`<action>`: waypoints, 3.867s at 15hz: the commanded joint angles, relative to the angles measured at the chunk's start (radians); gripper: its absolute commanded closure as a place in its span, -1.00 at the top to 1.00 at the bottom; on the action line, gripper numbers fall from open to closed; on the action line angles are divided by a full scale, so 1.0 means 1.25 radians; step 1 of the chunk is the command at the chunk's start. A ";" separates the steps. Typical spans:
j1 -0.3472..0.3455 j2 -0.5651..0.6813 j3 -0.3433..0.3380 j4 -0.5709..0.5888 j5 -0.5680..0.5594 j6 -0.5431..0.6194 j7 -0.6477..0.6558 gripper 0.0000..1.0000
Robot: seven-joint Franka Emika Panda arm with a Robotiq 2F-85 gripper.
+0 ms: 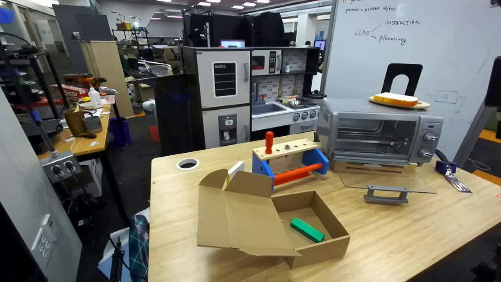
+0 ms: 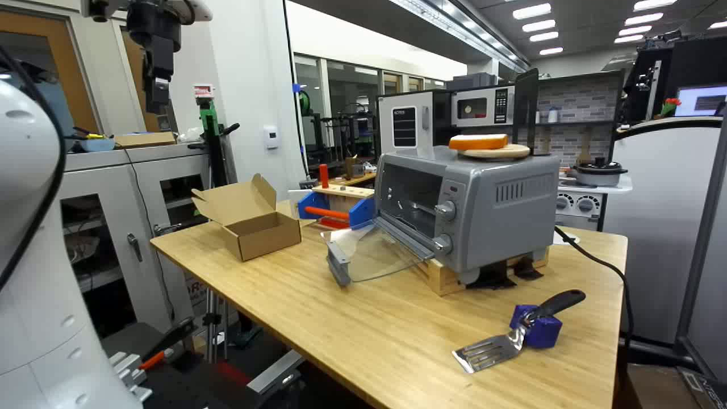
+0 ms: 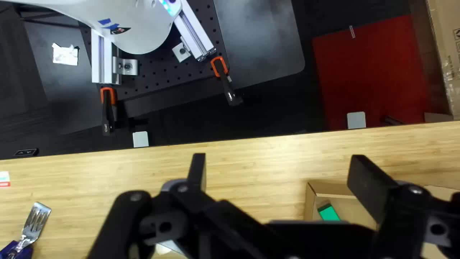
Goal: Take the green block out of the box and put it on the table
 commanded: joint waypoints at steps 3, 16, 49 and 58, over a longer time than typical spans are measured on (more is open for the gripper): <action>0.004 0.001 -0.003 0.001 -0.002 -0.001 0.002 1.00; 0.014 0.186 0.015 0.112 -0.009 0.050 0.012 1.00; 0.106 0.517 -0.042 0.413 -0.179 0.153 -0.190 1.00; 0.111 0.515 -0.048 0.405 -0.183 0.166 -0.187 1.00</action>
